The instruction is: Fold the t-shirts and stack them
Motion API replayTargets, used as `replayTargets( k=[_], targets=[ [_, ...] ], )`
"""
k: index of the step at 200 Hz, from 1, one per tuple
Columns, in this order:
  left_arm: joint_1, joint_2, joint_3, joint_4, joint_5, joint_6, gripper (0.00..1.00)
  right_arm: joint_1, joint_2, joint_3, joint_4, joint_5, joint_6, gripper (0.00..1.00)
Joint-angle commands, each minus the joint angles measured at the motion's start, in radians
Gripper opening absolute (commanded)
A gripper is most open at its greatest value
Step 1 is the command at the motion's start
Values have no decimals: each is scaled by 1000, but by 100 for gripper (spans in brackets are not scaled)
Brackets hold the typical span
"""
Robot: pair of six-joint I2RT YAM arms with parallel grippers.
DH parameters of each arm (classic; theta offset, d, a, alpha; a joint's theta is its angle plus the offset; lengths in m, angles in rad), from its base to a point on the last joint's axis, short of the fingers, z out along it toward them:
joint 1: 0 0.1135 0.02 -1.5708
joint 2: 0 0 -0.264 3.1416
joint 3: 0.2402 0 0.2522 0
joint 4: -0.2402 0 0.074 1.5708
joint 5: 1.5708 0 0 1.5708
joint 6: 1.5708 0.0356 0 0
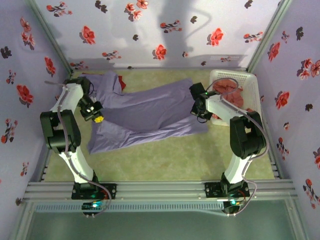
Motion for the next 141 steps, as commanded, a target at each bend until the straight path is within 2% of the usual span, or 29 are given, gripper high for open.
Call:
replayTargets(
  k=[1,60,71,88,101,108,141],
  targets=[
    [22,-38,-4,36,-9,-23,0,0,18,12,5,60,27,1],
    [37,-44,19,33,38,-47,0,5,27,44,13,32,24,11],
    [41,-44,4,49,37,-48,0,7,30,58,11,22,20,20],
    [53,-53,-8,68,45,-55,0,8,14,69,13,-4,16,42],
    [61,-64,-2,67,49,-51,16,8,-5,83,2,-33,10,49],
    [67,-70,5,64,51,-49,21,10,-15,97,-10,-45,1,52],
    [100,-84,67,24,82,-25,50,13,-78,153,-85,-28,-53,56]
  ],
)
